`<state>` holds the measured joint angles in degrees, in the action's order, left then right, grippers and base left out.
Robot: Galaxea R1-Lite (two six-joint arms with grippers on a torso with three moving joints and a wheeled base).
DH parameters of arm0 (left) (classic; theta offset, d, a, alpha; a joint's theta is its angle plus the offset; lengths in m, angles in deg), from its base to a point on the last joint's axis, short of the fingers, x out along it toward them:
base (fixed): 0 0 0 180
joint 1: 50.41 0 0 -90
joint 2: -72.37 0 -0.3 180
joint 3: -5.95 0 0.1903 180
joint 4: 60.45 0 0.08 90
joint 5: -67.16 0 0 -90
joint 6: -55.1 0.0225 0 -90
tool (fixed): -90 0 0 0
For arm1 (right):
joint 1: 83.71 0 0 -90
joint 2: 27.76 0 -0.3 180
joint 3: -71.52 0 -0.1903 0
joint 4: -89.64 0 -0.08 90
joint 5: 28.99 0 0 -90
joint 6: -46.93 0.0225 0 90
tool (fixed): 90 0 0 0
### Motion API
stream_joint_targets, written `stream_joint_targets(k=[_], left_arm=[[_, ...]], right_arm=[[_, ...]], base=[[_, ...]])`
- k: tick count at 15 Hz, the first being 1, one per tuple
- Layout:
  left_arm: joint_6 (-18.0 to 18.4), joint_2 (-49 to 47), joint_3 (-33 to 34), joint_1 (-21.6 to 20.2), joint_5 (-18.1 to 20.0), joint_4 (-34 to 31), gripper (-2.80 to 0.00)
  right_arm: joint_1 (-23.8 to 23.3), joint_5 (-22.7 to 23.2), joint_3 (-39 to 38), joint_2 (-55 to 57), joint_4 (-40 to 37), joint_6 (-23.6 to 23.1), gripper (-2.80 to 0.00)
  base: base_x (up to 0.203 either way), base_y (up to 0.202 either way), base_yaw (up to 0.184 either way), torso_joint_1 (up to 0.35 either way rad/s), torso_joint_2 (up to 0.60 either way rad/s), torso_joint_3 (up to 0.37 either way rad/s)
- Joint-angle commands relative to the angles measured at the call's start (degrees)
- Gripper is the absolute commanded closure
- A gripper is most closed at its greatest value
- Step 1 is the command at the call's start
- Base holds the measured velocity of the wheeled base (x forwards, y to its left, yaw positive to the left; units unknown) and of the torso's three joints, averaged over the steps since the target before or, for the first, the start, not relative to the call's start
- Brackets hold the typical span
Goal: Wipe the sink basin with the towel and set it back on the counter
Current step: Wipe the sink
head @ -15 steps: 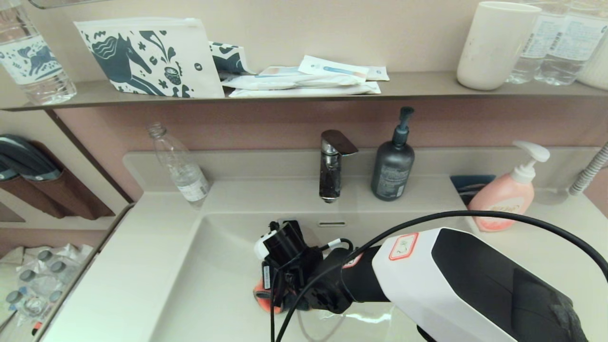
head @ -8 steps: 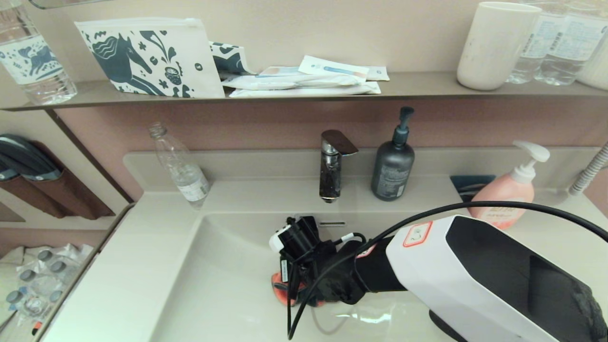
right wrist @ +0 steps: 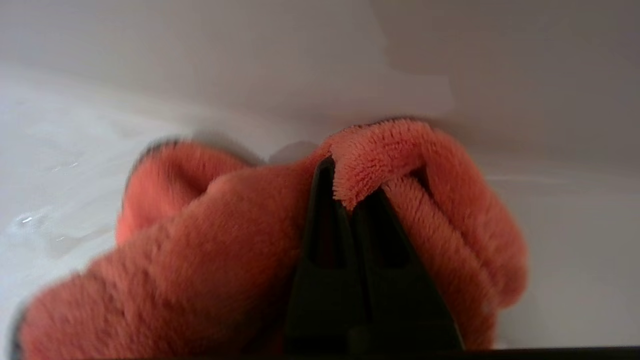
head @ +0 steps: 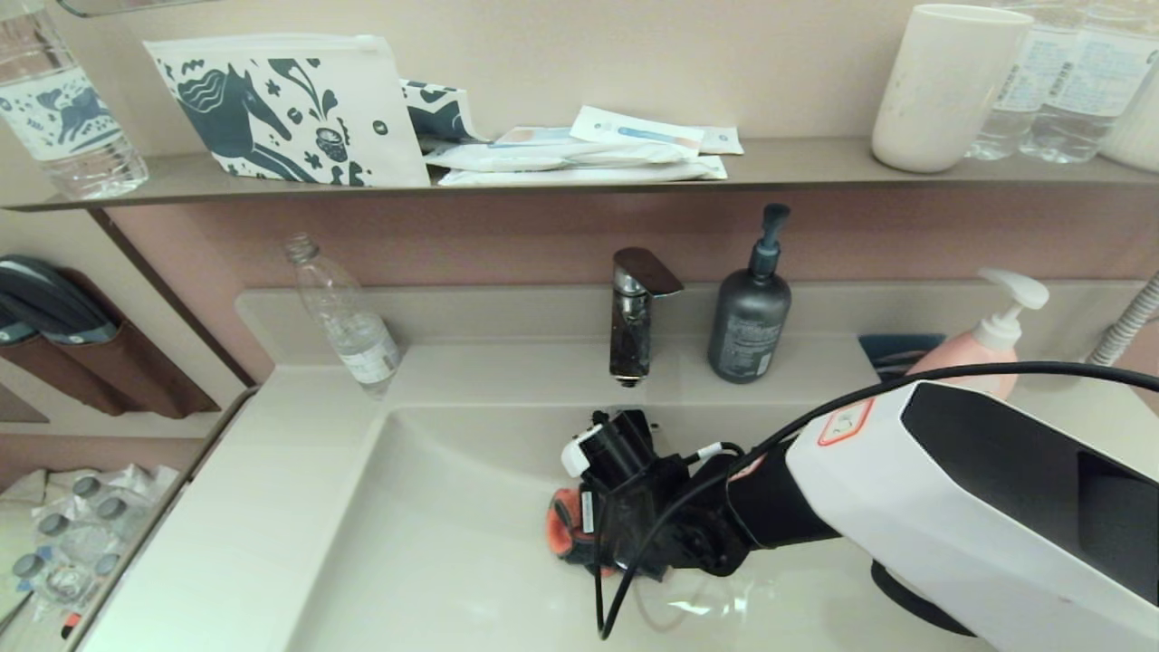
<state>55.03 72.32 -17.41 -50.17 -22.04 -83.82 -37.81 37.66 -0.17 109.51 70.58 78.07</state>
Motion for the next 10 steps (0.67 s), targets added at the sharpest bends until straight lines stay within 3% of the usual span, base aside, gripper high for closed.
stream_joint_targets(k=[1, 10], left_arm=[[0.0, 0.0, 0.0, -0.1, 0.0, 0.1, 0.00], [0.0, 0.0, 0.0, 0.0, 0.0, 0.0, 0.00]], right_arm=[[-1.6, -0.5, -3.5, -0.8, 0.6, 0.2, 0.00], [-6.3, -1.4, -13.9, -3.9, 4.5, 0.1, 0.00]], base=[[0.000, 0.000, 0.000, 0.000, 0.00, 0.000], [0.000, 0.000, 0.000, 0.000, 0.00, 0.000]])
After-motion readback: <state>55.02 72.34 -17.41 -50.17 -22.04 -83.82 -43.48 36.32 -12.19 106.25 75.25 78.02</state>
